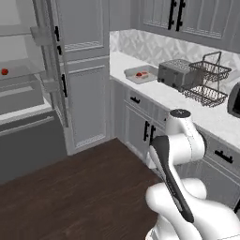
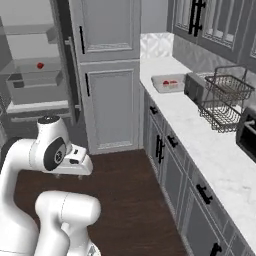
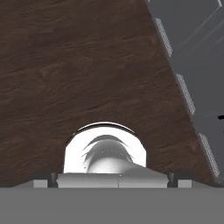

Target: Place one bell pepper and one steak in each tupperware on the nearby counter, to pack two identical lunches.

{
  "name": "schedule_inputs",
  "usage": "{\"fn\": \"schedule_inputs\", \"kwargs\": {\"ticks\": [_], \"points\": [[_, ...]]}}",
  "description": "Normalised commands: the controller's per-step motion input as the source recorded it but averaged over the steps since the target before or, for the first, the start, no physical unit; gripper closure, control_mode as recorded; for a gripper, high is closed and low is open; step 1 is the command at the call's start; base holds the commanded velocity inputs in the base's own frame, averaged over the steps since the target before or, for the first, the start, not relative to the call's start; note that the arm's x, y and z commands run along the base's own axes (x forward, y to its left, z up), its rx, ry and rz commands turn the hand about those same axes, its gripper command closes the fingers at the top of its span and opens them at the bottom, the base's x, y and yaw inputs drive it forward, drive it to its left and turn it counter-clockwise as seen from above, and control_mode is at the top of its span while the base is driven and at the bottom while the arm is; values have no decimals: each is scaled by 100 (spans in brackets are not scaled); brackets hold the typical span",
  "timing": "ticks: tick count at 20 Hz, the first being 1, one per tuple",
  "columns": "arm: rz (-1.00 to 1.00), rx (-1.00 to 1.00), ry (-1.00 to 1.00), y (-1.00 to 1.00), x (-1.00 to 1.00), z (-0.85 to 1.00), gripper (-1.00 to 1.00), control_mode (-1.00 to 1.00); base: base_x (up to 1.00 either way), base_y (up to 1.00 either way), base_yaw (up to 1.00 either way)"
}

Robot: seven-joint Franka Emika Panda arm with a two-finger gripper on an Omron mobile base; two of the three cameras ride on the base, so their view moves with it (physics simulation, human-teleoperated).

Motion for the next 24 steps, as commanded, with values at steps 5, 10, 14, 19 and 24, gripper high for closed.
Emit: {"fn": "schedule_inputs", "kwargs": {"ticks": [5,10,14,19,24], "points": [[0,0,0,0,0,0,-100,100,22,95,72],[0,0,0,0,0,0,-100,100,77,75,20],[0,0,0,0,0,0,-100,100,100,39,-3],[0,0,0,0,0,0,-100,100,100,9,-2],[0,0,0,0,0,0,-100,100,100,1,0]]}}
